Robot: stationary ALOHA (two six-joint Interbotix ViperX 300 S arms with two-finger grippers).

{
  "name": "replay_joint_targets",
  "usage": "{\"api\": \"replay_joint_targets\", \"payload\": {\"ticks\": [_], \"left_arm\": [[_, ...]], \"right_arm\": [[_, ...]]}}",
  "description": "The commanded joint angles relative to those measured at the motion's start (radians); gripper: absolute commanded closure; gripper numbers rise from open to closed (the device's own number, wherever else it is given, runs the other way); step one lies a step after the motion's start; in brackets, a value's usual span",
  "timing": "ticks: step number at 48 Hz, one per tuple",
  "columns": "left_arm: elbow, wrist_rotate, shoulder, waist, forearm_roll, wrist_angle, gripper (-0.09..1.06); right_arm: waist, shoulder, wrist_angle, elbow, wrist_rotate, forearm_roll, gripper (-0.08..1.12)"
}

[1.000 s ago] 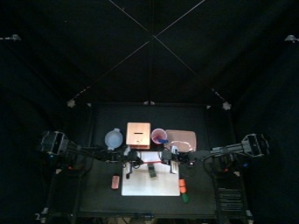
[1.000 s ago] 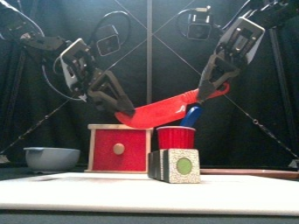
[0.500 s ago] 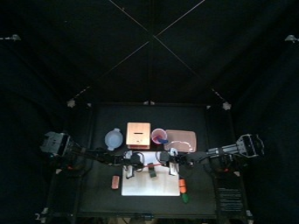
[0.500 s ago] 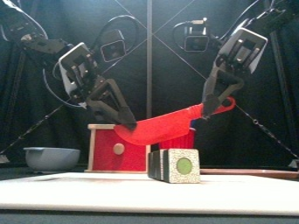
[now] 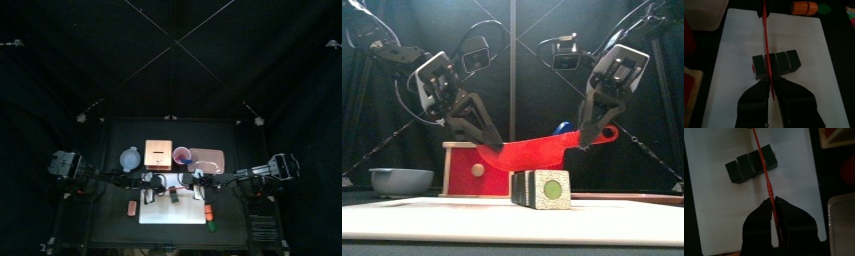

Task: Place sushi on board then cut the sushi with the knife then place the pieces on the plate
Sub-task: Cut the sushi into 4 pieces

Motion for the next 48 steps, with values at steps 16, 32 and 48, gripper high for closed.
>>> {"api": "replay_joint_targets", "payload": {"ticks": [16, 32, 48], "left_arm": [[-0.038, -0.003, -0.012, -0.028, 0.002, 0.0, 0.44], [-0.041, -0.003, -0.014, -0.04, -0.011, 0.006, 0.44], [-0.041, -0.003, -0.011, -0.04, -0.025, 0.018, 0.44]], "right_arm": [[-0.032, -0.005, 0.006, -0.011, 0.006, 0.017, 0.71], [-0.029, -0.003, 0.006, -0.009, 0.008, 0.018, 0.71], [-0.032, 0.0, 0.006, -0.009, 0.008, 0.018, 0.71]]}}
